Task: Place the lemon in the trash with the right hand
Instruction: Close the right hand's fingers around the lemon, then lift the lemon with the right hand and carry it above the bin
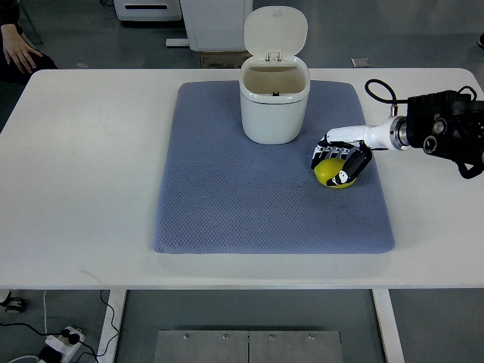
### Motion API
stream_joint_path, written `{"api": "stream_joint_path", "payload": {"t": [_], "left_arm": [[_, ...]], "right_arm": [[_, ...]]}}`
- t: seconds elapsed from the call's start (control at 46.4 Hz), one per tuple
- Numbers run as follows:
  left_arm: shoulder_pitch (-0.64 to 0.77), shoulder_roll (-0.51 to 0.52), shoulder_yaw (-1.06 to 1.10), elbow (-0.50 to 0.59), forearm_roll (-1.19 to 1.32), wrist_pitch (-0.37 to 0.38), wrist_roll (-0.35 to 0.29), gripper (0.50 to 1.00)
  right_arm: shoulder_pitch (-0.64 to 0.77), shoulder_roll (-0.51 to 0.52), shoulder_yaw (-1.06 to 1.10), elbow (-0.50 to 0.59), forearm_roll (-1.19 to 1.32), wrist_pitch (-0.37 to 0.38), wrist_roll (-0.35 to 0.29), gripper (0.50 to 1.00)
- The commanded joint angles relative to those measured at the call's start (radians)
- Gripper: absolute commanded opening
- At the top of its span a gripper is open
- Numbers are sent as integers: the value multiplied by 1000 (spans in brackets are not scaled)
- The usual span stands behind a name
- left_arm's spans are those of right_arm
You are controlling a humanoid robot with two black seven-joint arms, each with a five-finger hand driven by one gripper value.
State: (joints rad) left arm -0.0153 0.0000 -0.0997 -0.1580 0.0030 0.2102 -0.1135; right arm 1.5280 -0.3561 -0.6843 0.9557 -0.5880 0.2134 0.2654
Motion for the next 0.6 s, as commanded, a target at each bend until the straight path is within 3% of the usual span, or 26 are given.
{"api": "stream_joint_path", "payload": {"t": [0.0, 0.582], "left_arm": [[0, 0, 0, 0, 0, 0, 0, 1000], [0, 0, 0, 0, 0, 0, 0, 1000]], "right_arm": [[3, -3, -1, -2, -3, 0, 8, 500], [57, -49, -3, -12, 10, 21, 28, 500]]}}
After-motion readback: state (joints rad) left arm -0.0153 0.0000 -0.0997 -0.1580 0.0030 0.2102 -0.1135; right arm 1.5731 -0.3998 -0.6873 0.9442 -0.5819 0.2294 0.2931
